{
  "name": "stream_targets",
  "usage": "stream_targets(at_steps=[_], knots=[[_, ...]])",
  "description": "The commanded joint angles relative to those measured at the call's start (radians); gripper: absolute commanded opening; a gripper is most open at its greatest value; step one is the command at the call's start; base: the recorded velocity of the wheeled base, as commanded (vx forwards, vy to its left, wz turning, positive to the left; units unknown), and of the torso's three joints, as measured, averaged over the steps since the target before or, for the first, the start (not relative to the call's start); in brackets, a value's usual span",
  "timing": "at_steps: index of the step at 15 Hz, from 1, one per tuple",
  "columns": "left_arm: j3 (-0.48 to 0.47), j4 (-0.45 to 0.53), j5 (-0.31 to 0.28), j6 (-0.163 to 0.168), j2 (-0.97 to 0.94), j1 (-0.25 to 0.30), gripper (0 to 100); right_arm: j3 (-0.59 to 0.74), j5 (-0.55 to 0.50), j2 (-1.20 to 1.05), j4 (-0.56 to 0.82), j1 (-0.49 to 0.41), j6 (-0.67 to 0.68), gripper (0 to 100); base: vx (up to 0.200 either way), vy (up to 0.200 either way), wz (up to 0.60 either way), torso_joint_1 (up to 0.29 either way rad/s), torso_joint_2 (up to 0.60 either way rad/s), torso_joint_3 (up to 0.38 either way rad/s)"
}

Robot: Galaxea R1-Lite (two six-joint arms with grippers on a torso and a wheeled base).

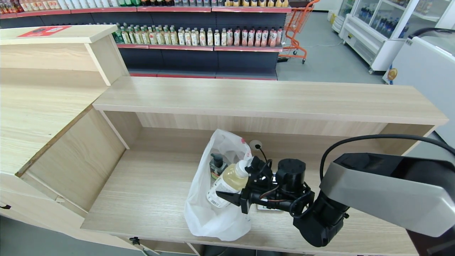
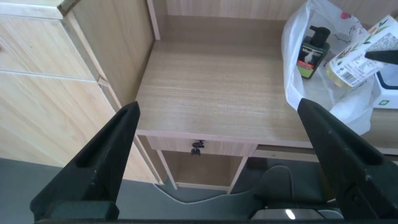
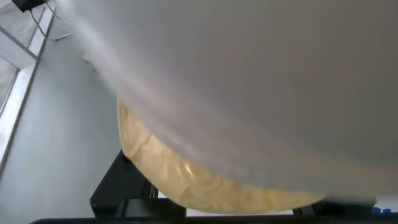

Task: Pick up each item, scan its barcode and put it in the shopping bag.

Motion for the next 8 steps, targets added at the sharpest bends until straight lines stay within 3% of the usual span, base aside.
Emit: stream_targets(at_steps=[1, 5, 8], knots=[[0.0, 0.0, 0.0, 0.0, 0.0, 0.0, 100, -0.015, -0.018, 0.074, -0.001, -0.002, -0.036, 0, 0.0, 0.0, 0.0, 0.0, 0.0, 0.0], [0.0, 0.0, 0.0, 0.0, 0.0, 0.0, 100, -0.111, -0.072, 0.166, 0.006, -0.004, -0.107, 0, 0.0, 0.0, 0.0, 0.0, 0.0, 0.0], [0.0, 0.0, 0.0, 0.0, 0.0, 0.0, 100, -0.112, -0.077, 0.183, 0.029, -0.01, -0.177, 0, 0.0, 0.0, 0.0, 0.0, 0.0, 0.0]])
